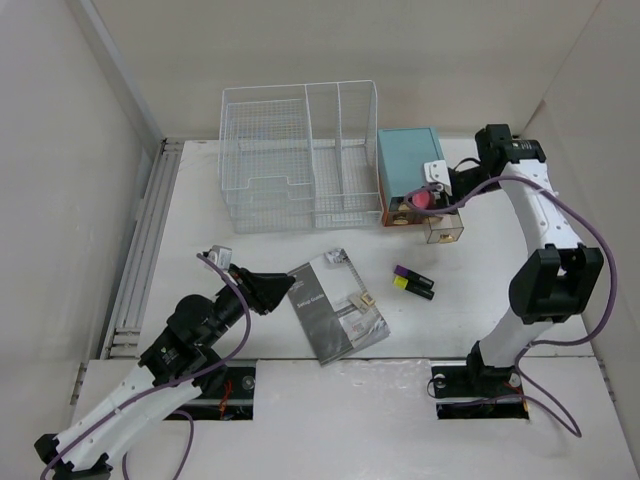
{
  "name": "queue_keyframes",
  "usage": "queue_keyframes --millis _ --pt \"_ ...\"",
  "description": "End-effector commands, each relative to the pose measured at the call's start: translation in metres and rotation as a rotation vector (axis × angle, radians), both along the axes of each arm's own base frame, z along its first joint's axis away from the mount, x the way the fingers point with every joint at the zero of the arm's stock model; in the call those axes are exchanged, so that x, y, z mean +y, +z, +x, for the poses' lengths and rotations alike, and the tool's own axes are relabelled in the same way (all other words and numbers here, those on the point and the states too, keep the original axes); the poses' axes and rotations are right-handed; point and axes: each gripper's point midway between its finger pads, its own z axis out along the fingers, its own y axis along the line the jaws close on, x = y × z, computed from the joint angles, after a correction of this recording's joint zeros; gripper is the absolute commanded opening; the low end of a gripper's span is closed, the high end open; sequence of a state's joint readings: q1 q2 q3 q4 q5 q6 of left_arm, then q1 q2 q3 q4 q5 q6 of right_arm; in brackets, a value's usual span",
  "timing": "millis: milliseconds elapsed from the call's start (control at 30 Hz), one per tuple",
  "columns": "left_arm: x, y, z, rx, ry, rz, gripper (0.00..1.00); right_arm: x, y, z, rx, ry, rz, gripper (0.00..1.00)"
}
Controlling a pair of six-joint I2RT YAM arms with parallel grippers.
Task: Organize the desk
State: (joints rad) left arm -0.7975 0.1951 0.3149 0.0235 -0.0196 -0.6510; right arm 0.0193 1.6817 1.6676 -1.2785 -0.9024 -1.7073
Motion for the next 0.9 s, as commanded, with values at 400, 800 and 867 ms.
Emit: queue_keyframes --millis 400,800,867 --pt "0.002 0.026 -0.001 -0.057 0.001 -0.034 0.30 0.011 0.000 0.009 -0.216 0.244 0.096 0.00" --pt "0.003 0.026 -0.002 -0.057 0.001 -0.034 0.30 -0.019 -0.007 0.027 -0.292 0.184 0.108 0.00" --pt "0.003 0.026 -0.002 -0.057 0.001 -0.034 0.30 -0.022 -0.009 0.027 -0.305 0.189 0.105 0.00"
